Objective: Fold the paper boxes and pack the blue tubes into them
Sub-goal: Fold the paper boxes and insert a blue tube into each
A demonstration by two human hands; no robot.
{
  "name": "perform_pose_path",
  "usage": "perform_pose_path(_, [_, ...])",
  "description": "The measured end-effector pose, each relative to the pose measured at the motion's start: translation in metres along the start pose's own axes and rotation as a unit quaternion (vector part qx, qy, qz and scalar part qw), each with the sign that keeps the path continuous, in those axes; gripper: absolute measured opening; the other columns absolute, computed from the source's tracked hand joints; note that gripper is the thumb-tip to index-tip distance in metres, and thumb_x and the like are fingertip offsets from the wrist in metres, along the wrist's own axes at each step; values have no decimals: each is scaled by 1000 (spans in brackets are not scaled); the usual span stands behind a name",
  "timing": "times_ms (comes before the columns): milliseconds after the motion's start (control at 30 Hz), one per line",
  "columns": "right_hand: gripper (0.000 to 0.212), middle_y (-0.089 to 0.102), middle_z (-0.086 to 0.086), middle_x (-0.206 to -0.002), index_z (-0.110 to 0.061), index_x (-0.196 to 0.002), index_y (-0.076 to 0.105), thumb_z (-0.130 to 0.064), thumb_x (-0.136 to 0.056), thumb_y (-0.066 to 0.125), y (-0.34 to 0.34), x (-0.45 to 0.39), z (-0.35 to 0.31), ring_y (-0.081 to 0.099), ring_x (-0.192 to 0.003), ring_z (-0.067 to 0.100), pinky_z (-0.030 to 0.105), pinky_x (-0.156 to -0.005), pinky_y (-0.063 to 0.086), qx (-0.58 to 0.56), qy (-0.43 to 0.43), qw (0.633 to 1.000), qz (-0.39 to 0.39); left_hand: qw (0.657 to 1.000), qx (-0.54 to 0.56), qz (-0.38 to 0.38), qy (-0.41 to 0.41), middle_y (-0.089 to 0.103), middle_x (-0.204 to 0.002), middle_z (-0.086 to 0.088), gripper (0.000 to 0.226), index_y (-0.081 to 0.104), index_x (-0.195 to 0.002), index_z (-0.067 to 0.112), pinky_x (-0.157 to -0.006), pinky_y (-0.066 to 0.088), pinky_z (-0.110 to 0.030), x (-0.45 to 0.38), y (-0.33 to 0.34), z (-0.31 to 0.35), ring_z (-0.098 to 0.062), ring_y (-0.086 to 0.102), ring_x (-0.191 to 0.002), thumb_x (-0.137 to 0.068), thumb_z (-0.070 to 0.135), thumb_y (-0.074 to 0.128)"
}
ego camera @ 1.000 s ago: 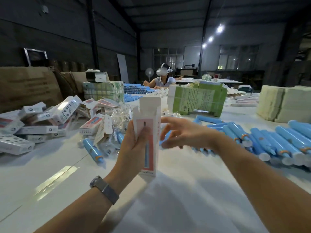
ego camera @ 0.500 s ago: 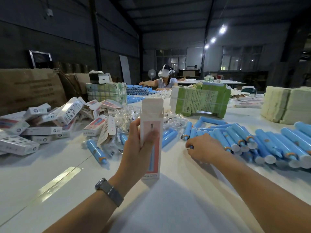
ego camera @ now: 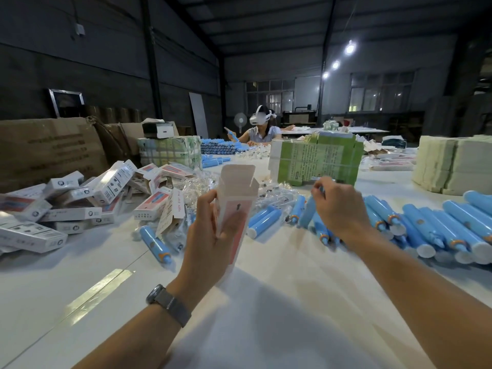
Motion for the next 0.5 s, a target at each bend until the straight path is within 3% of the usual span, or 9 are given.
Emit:
perform_pose_path(67, [18,66,10,-70,-7,-97,68,-20,-98,56,-28,-10,-9,60,-63,31,31,-58,38,-90,1,994,65,1000,-21,7,15,67,-98,29,36,42,-117,38,-63,46,-7,0,-2,-1,3,66,-82,-89,39,64])
perform_pose_path(167, [13,56,-5,-58,-12,-87,69,-18,-95,60,-60,-23,-21,47,-50,9,16,-48,37,-281,28,954,99,999,-30,27,0,69,-98,19,35,42,-114,41,-63,45,-7,-1,-7,-6,3,66,-82,-88,38,64])
perform_pose_path(267, [18,51,-9,-50,-15,-77,69,-15,-94,61,-67,-31,-37,38,-43,7,17,-40,31,-517,43,854,-20,998,-38,48,-20,69,-101,6,32,42,-111,37,-62,48,-9,-2,-12,-10,1,67,-83,-90,50,63])
perform_pose_path(367, [21,48,-6,-51,-16,-76,70,-15,-93,59,-73,-31,-52,34,-43,7,17,-38,28,-633,39,768,-95,996,-47,64,-31,68,-97,12,29,43,-103,40,-56,46,-7,-4,-17,-10,3,66,-79,-84,49,63])
perform_pose_path(433, [17,48,-5,-52,-15,-79,69,-17,-92,60,-82,-32,-55,36,-44,7,18,-39,29,-647,37,759,-71,996,-61,64,-18,68,-90,16,29,43,-103,41,-54,46,-8,-5,-16,-7,1,66,-73,-88,41,69])
perform_pose_path(500, [15,50,-7,-52,-18,-79,69,-20,-91,61,-91,-30,-58,38,-43,6,17,-39,31,-620,27,783,-32,996,-67,56,0,69,-87,19,32,43,-104,43,-54,47,-10,-3,-13,-3,0,67,-73,-86,40,70])
Point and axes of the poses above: each hand's wrist, its own x-axis away from the middle knuckle, its own y-axis out of the palm, z = x × y, the point moved 8 cm from there along -x, towards the middle knuckle
